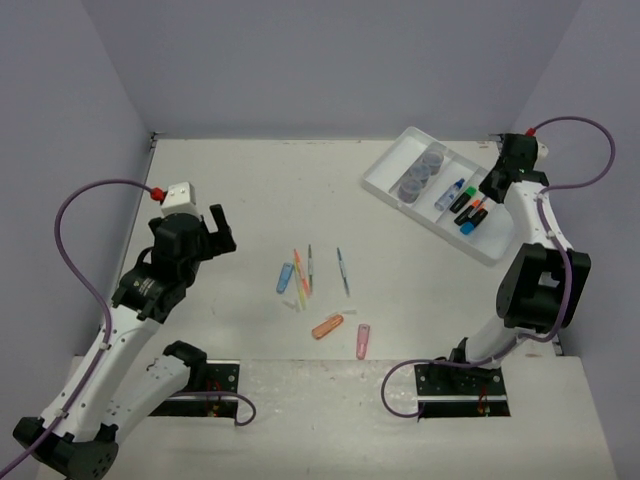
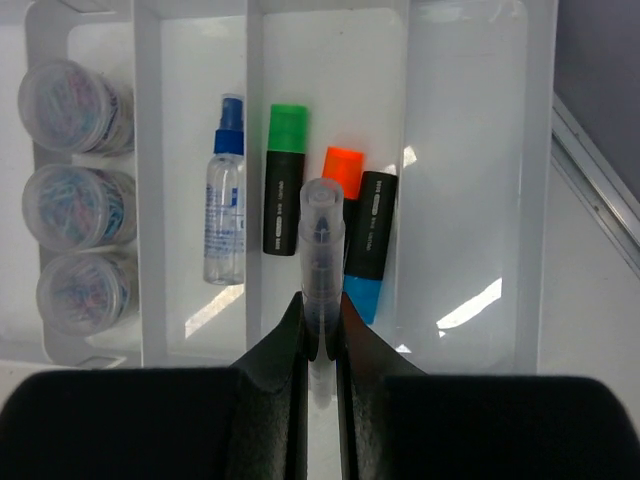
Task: Sort the stationery into containers
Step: Place the pen in the storage box.
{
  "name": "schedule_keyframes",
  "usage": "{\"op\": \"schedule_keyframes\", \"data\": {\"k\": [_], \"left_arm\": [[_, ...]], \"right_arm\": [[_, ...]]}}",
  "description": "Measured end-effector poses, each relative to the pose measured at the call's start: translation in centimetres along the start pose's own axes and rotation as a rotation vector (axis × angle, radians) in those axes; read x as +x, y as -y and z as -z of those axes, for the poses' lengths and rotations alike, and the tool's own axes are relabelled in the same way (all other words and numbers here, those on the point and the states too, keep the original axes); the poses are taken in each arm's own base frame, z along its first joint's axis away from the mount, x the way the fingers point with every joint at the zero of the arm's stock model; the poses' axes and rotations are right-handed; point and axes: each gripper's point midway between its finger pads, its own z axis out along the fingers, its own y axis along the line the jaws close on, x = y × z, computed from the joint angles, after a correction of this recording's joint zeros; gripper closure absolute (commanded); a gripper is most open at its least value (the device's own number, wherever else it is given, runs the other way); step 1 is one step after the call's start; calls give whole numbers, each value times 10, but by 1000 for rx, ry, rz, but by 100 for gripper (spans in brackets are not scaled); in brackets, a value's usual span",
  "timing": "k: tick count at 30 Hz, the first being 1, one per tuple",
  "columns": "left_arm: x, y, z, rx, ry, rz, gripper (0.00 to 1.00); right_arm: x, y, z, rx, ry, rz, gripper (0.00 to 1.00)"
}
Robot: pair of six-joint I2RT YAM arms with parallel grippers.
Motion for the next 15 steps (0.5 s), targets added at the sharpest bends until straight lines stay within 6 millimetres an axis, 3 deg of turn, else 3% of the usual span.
{"op": "schedule_keyframes", "data": {"k": [10, 15], "left_arm": [[15, 18, -4, 96, -67, -8, 0], [18, 24, -2, 128, -81, -8, 0]], "right_arm": [[-2, 63, -24, 190, -48, -6, 96], [12, 85, -48, 253, -114, 5, 94]]}}
